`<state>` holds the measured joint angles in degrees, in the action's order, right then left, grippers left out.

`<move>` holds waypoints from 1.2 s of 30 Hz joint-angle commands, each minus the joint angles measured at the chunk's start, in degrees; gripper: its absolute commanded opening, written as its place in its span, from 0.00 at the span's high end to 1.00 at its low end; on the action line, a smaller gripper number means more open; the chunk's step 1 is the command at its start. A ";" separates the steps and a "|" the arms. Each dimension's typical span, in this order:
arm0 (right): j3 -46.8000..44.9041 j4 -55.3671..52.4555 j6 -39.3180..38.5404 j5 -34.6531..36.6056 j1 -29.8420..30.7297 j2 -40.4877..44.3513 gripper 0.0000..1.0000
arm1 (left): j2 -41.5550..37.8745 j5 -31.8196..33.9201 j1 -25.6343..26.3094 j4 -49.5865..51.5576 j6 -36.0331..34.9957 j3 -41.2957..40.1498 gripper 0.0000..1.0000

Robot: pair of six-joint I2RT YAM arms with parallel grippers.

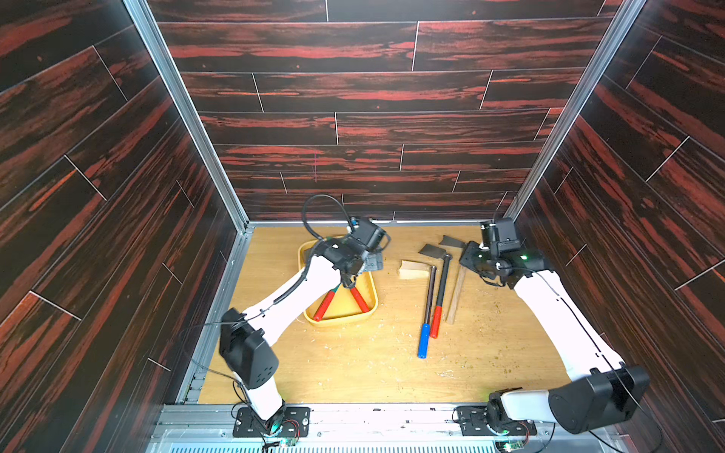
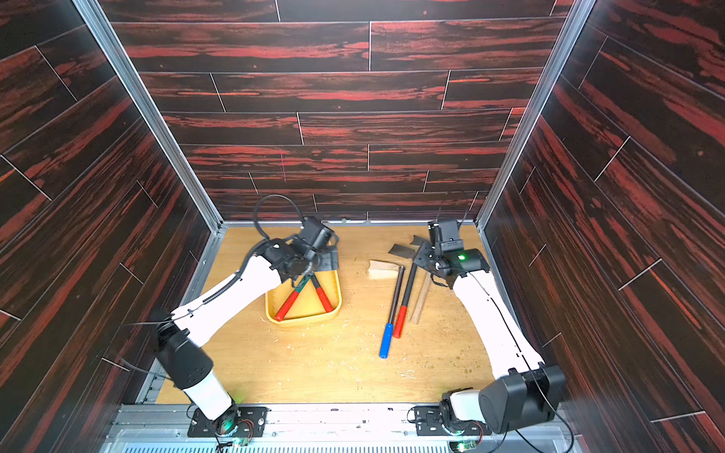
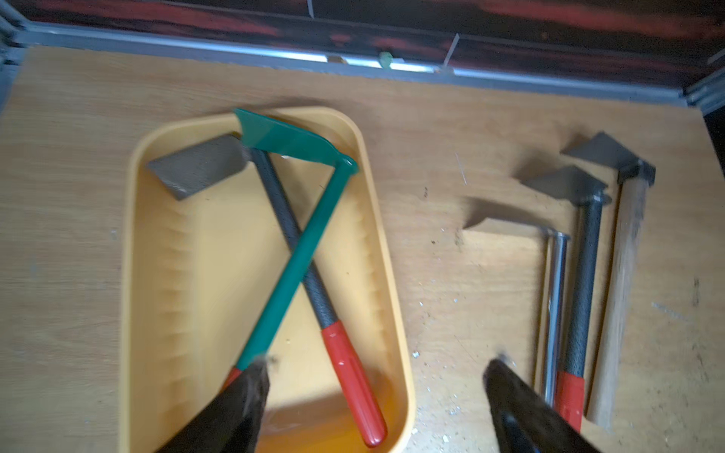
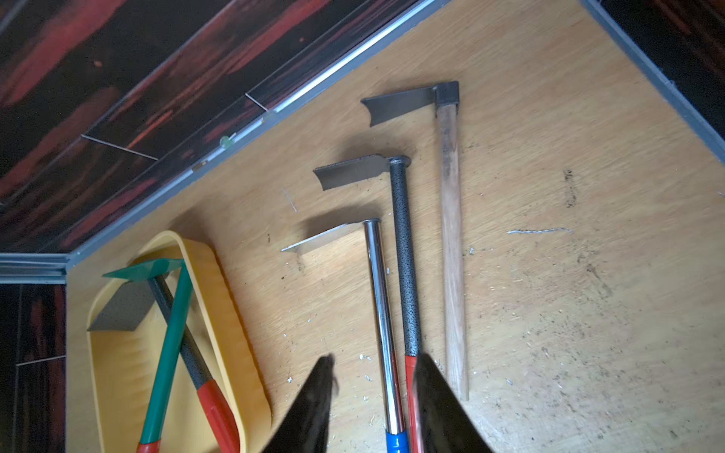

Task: Put the small hoe into the storage box
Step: Pick up the hoe from the center of the board.

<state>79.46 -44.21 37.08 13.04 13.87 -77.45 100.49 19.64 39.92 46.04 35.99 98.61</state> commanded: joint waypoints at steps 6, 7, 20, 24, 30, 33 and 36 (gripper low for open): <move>-1.80 -2.55 -0.95 -2.32 -3.64 4.01 0.61 | 6.70 -1.31 2.52 2.01 -0.12 6.55 0.11; -1.94 -2.63 -0.87 -2.54 -4.25 4.57 0.61 | 7.97 -1.65 2.86 2.12 -0.14 7.74 0.11; -2.92 -3.78 0.07 -3.09 -9.50 8.72 0.61 | 20.59 -8.21 6.08 6.19 0.31 20.21 0.13; -3.42 -3.37 0.27 -3.61 -10.04 8.94 0.61 | 22.92 -9.22 6.65 5.95 0.39 21.68 0.14; -3.96 -3.20 0.63 -4.41 -10.39 8.92 0.61 | 25.77 -10.88 7.25 6.06 0.58 23.61 0.15; -4.14 -3.11 0.82 -4.60 -10.46 9.18 0.61 | 27.83 -11.59 7.99 6.56 0.74 25.68 0.15; -4.31 -3.01 0.91 -4.60 -10.53 9.55 0.61 | 29.97 -11.97 9.02 7.55 0.48 28.31 0.16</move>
<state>75.90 -46.68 37.52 8.99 3.73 -69.19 129.16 8.54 47.64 50.92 36.45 124.07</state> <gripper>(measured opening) 0.390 0.847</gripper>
